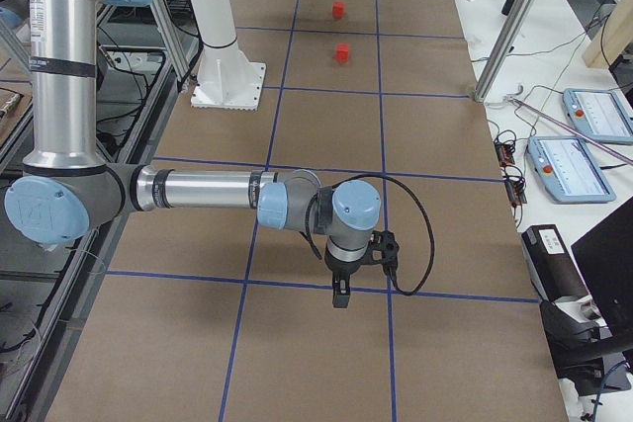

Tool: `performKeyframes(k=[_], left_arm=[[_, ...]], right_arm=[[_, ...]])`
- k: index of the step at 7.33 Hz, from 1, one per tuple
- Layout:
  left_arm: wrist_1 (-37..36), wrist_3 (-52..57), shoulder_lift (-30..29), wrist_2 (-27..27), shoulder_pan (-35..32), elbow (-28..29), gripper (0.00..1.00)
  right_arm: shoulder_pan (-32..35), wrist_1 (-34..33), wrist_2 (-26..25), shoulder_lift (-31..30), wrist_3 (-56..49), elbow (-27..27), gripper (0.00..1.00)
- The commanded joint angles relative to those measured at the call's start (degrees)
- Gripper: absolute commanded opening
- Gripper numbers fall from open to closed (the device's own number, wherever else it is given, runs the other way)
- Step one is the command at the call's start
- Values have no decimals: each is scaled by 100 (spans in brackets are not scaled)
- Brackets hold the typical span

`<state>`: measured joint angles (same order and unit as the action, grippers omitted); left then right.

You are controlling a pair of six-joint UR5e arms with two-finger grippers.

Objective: Form red blocks into L shape at center

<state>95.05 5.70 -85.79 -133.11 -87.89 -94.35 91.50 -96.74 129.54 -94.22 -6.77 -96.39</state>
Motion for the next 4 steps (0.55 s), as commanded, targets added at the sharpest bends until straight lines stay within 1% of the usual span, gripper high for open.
performKeyframes(k=[1, 2, 3, 4], left_arm=[[-30, -7, 9, 4, 0, -127, 100], [-13, -7, 44, 47, 0, -171, 100], [-13, -7, 18, 100, 52, -181, 100], [-4, -51, -17, 101, 70, -311, 100]], right_arm=[[-9, 15, 1, 8, 0, -29, 100], [-9, 15, -8, 52, 0, -29, 100], [-9, 24, -8, 139, 0, -151, 100], [-18, 24, -17, 210, 18, -430, 100]])
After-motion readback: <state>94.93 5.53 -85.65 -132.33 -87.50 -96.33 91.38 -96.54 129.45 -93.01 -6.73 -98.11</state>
